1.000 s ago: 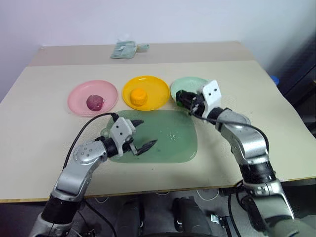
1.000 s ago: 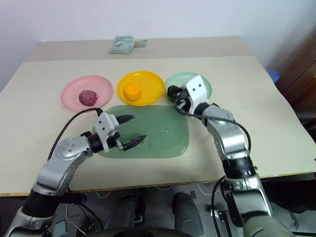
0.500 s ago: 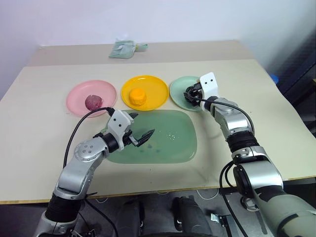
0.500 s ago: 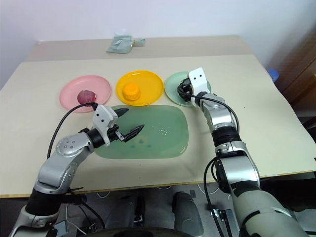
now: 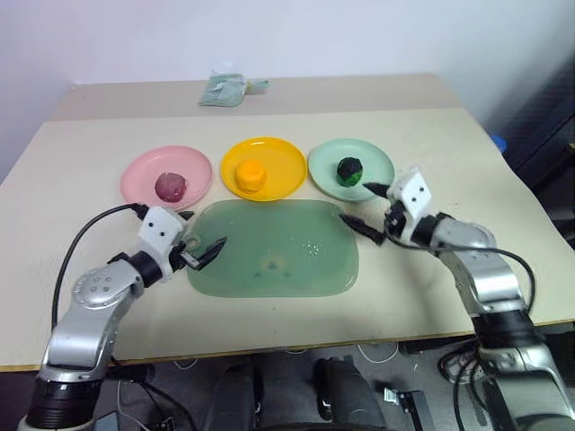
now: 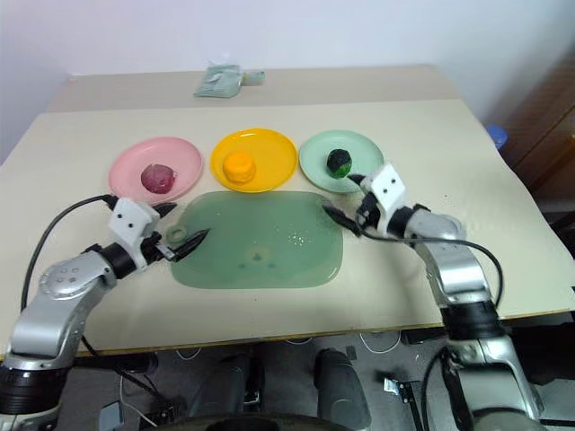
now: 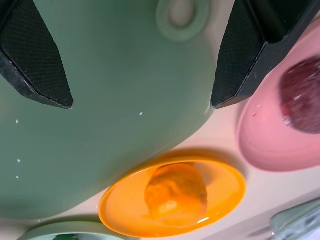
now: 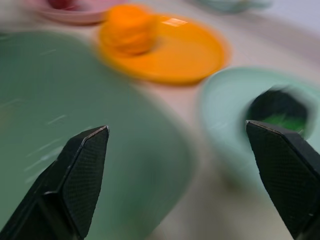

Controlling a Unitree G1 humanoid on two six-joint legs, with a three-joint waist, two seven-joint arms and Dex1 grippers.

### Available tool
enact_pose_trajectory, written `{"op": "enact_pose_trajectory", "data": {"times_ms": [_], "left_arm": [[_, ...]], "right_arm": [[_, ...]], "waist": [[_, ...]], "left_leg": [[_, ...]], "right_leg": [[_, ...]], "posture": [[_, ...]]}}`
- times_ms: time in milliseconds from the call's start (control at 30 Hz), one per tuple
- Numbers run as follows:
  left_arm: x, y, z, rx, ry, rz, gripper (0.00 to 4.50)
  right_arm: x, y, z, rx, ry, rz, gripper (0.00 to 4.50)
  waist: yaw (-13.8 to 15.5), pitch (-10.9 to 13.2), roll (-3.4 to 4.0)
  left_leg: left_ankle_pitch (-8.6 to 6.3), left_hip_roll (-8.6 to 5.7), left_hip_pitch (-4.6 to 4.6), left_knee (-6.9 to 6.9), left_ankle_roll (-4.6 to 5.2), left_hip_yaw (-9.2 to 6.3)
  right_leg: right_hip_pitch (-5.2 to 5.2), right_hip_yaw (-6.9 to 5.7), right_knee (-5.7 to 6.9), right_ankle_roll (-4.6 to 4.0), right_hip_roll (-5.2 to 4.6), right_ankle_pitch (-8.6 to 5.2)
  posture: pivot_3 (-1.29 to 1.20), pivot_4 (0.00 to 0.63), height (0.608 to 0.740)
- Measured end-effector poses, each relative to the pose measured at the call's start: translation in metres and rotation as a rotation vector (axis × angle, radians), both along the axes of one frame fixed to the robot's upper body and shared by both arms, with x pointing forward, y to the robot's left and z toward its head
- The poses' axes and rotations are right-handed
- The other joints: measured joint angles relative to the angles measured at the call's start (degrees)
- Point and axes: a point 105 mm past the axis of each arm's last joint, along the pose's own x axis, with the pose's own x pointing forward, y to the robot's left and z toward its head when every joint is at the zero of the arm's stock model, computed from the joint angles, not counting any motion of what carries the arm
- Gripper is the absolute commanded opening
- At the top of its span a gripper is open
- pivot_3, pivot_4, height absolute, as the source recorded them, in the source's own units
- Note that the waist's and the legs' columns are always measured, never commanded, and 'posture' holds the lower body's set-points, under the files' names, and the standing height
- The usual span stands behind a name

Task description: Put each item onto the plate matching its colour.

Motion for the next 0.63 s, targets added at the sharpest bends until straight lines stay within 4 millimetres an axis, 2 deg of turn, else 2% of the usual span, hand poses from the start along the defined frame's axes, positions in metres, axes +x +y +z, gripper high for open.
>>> {"op": "enact_pose_trajectory", "data": {"times_ms": [67,133,233,633], "left_arm": [[-0.006,0.014,-0.006,0.013,0.024,0.039,4.50],[-0.008,0.017,-0.007,0.013,0.028,0.049,4.50],[-0.013,0.020,-0.011,0.014,0.037,0.055,4.50],[-0.019,0.019,-0.016,-0.001,0.046,0.070,4.50]], "right_arm": [[-0.010,-0.015,-0.003,0.004,0.044,-0.018,4.43],[-0.014,-0.020,0.001,0.013,0.048,-0.025,4.43],[-0.017,-0.019,0.008,0.019,0.034,-0.025,4.43],[-0.016,-0.020,0.006,0.026,0.048,-0.034,4.43]], "waist": [[0.07,0.00,0.00],[0.13,0.00,0.00],[0.14,0.00,-0.01],[0.21,0.00,-0.01]], "left_leg": [[0.00,0.00,0.00,0.02,0.00,0.02],[0.01,0.00,0.01,0.05,-0.01,0.02],[0.01,0.00,0.03,0.04,-0.02,0.01],[0.00,-0.01,0.00,0.04,-0.01,0.02]], "right_leg": [[0.00,0.00,-0.01,-0.01,-0.01,-0.01],[0.02,0.00,-0.03,-0.05,-0.01,-0.02],[0.03,0.01,-0.03,-0.06,0.00,-0.03],[0.02,0.01,-0.07,-0.06,-0.02,-0.03]], "posture": [[0.00,0.150,0.740],[0.00,0.150,0.740],[0.00,0.150,0.740],[0.00,0.150,0.740]]}}
